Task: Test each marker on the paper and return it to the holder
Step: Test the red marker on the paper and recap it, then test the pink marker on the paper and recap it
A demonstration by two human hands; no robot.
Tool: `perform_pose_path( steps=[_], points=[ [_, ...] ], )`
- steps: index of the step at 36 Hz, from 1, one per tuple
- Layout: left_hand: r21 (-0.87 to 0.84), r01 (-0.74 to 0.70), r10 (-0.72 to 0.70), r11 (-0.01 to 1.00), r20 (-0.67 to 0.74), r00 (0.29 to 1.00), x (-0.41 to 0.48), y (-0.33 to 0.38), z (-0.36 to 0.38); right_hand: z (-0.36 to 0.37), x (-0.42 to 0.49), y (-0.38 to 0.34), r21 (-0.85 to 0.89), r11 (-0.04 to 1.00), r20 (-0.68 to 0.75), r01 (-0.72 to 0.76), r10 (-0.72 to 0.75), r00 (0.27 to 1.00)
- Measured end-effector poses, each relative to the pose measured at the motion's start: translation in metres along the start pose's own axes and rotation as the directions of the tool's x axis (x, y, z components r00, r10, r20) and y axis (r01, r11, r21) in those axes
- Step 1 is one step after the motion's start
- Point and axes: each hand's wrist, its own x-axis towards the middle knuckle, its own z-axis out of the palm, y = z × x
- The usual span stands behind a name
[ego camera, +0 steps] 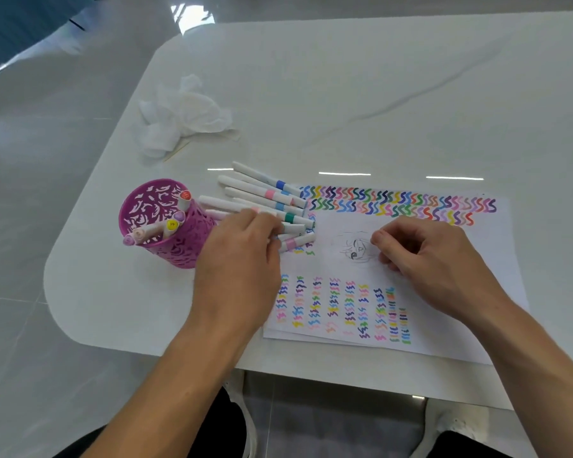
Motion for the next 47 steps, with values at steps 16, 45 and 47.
perform_pose_path(
  steps=[16,45,47],
  points=[
    [0.067,0.153,-0.161,0.986,0.145,0.976,-0.002,0.012,0.020,-0.002,0.001,0.001,0.008,1.000,0.035,0.003,-0.004,0.999],
    [-0.781,0.268,-0.070,0.564,0.278,0.958,0.017,0.068,0.025,-0.013,-0.014,-0.012,0.332,0.933,0.132,0.138,-0.190,0.973],
    [-0.807,0.300,-0.087,0.509,0.298,0.951,0.019,0.070,0.027,-0.015,-0.015,-0.008,0.328,0.935,0.124,0.136,-0.185,0.975]
  ],
)
